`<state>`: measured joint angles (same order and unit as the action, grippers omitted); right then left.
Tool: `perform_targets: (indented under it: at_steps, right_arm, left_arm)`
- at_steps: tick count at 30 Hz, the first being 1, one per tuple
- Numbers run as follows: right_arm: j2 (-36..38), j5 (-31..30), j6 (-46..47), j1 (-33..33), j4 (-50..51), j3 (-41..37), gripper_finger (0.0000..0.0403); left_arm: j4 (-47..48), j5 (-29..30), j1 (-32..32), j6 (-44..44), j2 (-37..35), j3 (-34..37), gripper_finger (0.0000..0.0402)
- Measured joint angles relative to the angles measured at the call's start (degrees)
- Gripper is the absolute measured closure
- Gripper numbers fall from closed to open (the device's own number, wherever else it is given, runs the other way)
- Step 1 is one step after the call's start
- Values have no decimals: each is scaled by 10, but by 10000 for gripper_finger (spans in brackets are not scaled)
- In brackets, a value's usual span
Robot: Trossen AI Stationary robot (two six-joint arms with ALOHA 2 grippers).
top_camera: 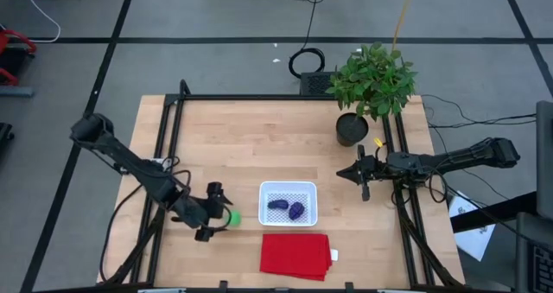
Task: Pick and placing Produce into tupperware
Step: Put the green chayote into the white basket
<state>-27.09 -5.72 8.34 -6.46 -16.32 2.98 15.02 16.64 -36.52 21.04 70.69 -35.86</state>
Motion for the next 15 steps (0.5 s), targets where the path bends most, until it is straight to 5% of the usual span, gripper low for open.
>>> perform_targets:
  at_steps: [15]
  right_arm:
    - [0,0,7,0,-1,0,403]
  left_arm:
    - [-12,16,9,44,96,0,2]
